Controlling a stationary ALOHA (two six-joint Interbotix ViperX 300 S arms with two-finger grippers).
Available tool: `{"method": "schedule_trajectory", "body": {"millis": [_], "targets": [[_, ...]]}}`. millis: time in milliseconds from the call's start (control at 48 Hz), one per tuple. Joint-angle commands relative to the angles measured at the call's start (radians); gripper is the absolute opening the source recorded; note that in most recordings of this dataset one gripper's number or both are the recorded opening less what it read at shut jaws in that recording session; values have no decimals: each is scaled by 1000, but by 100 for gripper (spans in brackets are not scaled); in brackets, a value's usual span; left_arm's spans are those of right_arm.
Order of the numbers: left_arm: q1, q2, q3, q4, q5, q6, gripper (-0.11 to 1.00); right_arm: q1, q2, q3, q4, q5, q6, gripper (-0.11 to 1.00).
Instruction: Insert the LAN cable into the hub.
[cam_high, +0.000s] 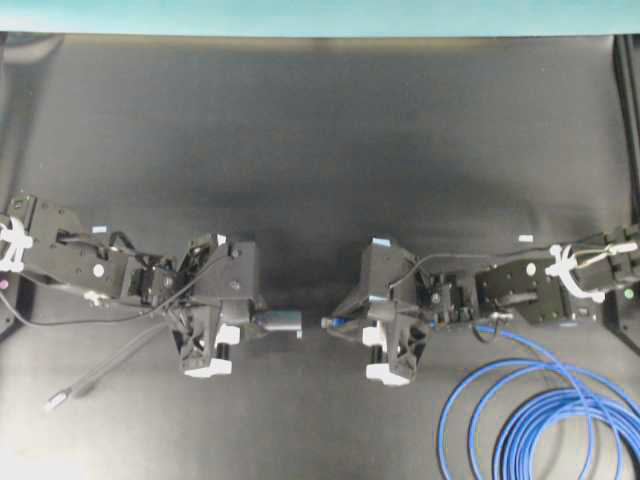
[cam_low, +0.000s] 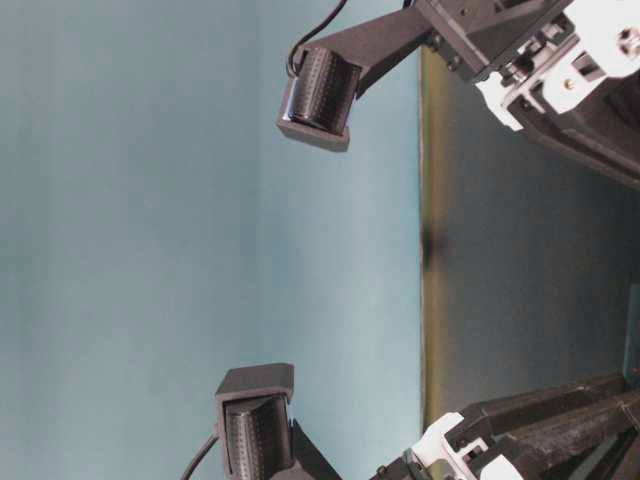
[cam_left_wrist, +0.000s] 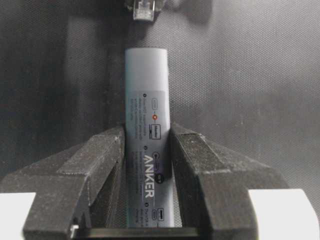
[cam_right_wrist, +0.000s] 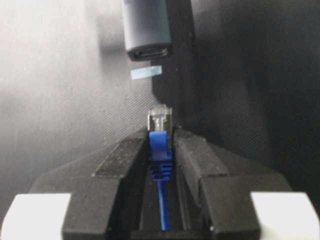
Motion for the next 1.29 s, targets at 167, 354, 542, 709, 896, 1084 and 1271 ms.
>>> {"method": "schedule_trajectory", "body": {"millis": [167,354,542,709,896,1084,1271], "targets": [[-5,-20,-12,2,6,-2,28,18,5,-25,5,57,-2,25],[-6,-20,-11,2,12,-2,28,5,5,-28,11,72,-3,25],[-6,-20,-11,2,11,-2,28,-15,8,-40,11,63,-9,31],[-6,-20,-12,3,12,-2,28,-48,0,-34,11,86,-3,68],[-6,-20,-14,2,12,-2,28,-43,-20,-15,11,141,-9,85],[-6,-18,-15,2,12,-2,28,-23,-34,28,11,166,-12,81],[-3,-18,-15,2,12,-3,28,-18,-32,23,-6,176,-25,78]]}}
